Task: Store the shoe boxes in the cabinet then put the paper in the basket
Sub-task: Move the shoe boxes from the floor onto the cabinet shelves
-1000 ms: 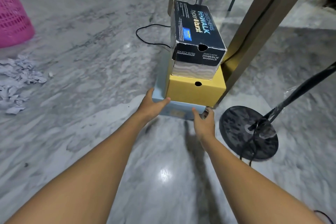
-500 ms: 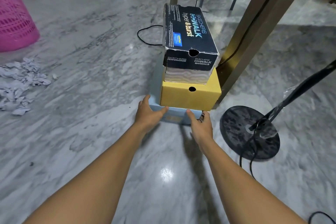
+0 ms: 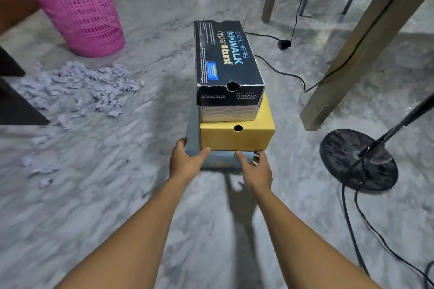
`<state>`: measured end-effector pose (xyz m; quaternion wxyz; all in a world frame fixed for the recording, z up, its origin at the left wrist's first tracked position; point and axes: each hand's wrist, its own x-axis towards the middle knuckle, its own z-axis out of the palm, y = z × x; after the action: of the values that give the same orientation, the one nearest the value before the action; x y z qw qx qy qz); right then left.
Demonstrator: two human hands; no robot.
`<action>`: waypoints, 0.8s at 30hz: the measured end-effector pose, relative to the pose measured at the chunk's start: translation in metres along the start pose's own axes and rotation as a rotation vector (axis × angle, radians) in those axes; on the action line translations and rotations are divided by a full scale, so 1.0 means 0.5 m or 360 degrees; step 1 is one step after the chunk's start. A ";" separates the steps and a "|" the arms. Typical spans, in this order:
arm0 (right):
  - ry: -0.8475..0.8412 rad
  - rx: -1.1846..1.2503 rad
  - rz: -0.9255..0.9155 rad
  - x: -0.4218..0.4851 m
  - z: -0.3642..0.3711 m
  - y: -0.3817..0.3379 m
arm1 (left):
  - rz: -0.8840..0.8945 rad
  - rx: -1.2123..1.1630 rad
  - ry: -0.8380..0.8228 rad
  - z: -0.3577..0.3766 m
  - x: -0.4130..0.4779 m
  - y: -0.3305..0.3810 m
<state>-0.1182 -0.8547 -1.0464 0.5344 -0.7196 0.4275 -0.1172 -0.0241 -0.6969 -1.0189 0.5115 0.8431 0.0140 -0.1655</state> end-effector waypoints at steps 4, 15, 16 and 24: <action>-0.0092 -0.0050 -0.0076 -0.080 0.066 0.000 | -0.0102 0.0046 0.0143 -0.095 -0.043 -0.056; -0.0492 -0.0165 -0.0286 -0.194 0.185 -0.021 | -0.0295 -0.0021 0.0514 -0.254 -0.142 -0.169; -0.0517 -0.0175 -0.0299 -0.199 0.189 -0.022 | -0.0314 -0.0032 0.0539 -0.260 -0.148 -0.175; -0.0723 -0.0239 -0.0329 -0.221 0.243 -0.044 | -0.0460 -0.0091 0.0686 -0.307 -0.180 -0.191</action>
<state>-0.0982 -0.6902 -1.0441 0.5469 -0.8051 0.2281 0.0255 -0.0866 -0.5052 -1.0094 0.4914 0.8333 0.2475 -0.0530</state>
